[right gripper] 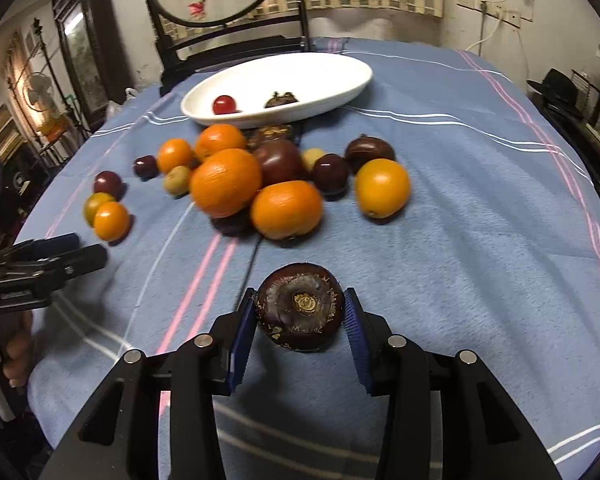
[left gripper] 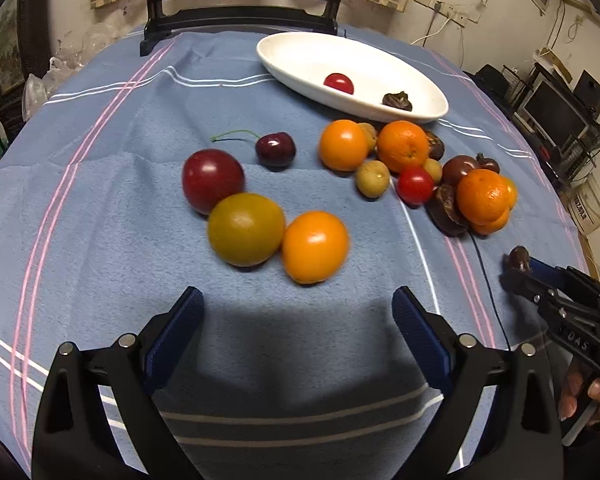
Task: Organize fruits
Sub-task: 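Grasp another dark brown fruit with the right tool while the left tool grasps an orange cherry tomato, then lower both held fruits onto the white plate and open both tools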
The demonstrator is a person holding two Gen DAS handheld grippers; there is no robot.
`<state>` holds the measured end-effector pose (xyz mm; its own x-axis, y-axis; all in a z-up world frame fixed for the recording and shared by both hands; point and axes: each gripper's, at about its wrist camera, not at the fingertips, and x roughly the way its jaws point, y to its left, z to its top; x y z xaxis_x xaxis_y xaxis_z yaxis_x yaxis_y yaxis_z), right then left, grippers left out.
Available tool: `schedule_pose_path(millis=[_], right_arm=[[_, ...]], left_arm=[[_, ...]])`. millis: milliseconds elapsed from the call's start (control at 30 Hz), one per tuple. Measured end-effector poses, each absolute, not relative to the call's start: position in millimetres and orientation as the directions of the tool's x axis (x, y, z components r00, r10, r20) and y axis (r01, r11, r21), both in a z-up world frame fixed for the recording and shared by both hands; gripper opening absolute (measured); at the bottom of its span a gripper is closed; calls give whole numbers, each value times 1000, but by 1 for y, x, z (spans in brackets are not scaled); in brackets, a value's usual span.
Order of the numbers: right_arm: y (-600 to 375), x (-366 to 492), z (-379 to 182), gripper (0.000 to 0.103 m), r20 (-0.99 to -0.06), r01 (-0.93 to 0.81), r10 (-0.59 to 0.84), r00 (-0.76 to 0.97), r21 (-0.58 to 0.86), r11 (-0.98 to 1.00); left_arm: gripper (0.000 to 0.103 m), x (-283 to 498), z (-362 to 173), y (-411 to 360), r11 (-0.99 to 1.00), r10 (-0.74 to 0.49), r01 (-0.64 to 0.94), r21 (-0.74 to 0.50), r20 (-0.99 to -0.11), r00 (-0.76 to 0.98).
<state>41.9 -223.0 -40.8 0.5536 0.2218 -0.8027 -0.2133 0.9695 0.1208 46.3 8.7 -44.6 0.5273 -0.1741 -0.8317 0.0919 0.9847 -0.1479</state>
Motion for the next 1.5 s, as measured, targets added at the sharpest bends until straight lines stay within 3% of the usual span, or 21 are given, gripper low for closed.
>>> schedule_pose_path(millis=[67, 100, 233, 300, 467, 567, 867, 1100, 1333, 1500], right_arm=[[-219, 39, -40, 43, -800, -233, 240, 550, 129, 964], [-217, 38, -40, 43, -799, -246, 252, 546, 134, 960], [-213, 34, -37, 43, -792, -282, 292, 536, 158, 946], [-212, 31, -36, 43, -788, -290, 299, 537, 160, 943], [-212, 30, -36, 43, -790, -295, 307, 531, 167, 941], [-211, 30, -36, 44, -790, -296, 309, 529, 169, 940], [-210, 30, -29, 43, -782, -300, 305, 543, 158, 941], [-207, 43, 12, 43, -732, -334, 324, 600, 139, 932], [-190, 83, 64, 43, -637, -374, 379, 671, 151, 915], [-175, 141, 60, 44, -643, -320, 344, 685, 158, 934]], left_arm=[[91, 49, -47, 3, 987, -160, 97, -128, -835, 526], [83, 51, -48, 0, 986, -164, 100, -131, -838, 521], [71, 60, -48, -9, 991, -126, 94, -90, -843, 523], [58, 65, -48, -13, 993, -109, 90, -73, -848, 518], [53, 79, -47, -19, 995, -89, 75, -59, -856, 509], [36, 81, -47, -22, 998, -53, 60, -24, -846, 531], [36, 59, -38, -2, 990, -143, 93, -110, -841, 522], [36, 59, 6, -3, 974, -223, 162, -157, -783, 581], [36, 108, 52, -22, 973, -224, 192, -126, -711, 667], [36, 162, 50, -29, 984, -177, 144, -107, -716, 675]])
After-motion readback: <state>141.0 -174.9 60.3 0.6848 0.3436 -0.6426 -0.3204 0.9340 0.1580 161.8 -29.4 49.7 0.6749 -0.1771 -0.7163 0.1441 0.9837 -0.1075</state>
